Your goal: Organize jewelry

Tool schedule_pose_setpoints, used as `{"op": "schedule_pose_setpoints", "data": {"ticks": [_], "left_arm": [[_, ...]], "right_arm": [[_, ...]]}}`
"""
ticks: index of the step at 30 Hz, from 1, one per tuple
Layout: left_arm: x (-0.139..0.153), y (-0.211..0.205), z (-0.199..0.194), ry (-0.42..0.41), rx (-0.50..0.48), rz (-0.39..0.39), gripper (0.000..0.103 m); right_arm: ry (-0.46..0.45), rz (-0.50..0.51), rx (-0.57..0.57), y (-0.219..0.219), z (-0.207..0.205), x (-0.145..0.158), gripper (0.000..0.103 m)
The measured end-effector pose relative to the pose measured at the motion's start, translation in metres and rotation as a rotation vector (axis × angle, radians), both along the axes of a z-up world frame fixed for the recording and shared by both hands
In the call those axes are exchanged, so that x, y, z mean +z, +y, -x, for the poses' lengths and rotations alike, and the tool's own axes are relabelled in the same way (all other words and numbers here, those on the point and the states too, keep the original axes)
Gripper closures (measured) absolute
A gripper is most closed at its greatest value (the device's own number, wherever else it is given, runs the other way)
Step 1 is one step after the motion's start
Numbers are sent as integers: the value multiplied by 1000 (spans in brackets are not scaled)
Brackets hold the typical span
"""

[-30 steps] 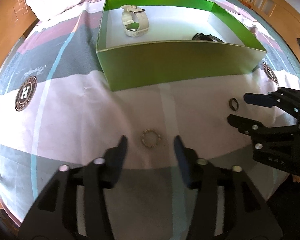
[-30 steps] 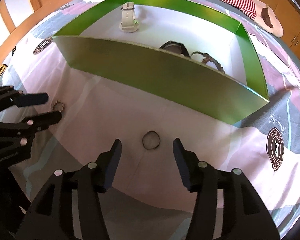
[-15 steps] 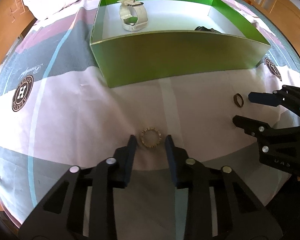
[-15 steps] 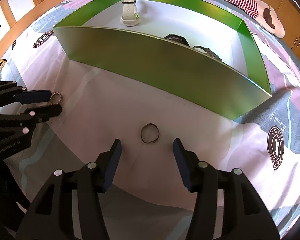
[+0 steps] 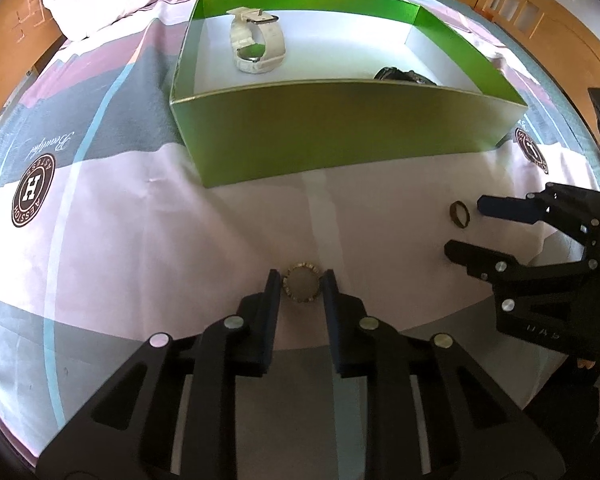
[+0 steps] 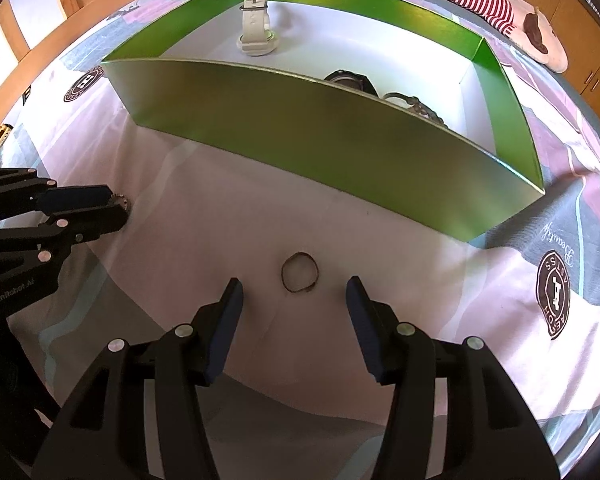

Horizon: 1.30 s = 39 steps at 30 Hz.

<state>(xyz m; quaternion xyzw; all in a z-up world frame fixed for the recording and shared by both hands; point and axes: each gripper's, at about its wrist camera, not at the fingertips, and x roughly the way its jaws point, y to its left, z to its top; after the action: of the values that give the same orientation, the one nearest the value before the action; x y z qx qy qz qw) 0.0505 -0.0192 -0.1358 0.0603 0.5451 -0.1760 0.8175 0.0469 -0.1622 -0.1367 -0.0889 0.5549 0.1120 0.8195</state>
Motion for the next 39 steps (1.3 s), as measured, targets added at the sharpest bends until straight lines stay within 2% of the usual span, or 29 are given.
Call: {"op": "schedule_pose_setpoints", "data": {"ticks": [4, 19, 25, 39], "left_arm": [[-2, -2, 1, 2, -6, -13, 73], [-4, -15, 4, -38, 5, -102, 72], [-4, -11, 4, -33, 13, -102, 66], [-4, -14, 5, -43, 16, -124, 64]], "right_arm": [[-3, 3, 2, 1, -1, -1, 49], [-45, 26, -16, 7, -2, -5, 49], [-53, 36, -17, 9, 1, -7, 49], [-67, 50, -9, 10, 8, -6, 49]]}}
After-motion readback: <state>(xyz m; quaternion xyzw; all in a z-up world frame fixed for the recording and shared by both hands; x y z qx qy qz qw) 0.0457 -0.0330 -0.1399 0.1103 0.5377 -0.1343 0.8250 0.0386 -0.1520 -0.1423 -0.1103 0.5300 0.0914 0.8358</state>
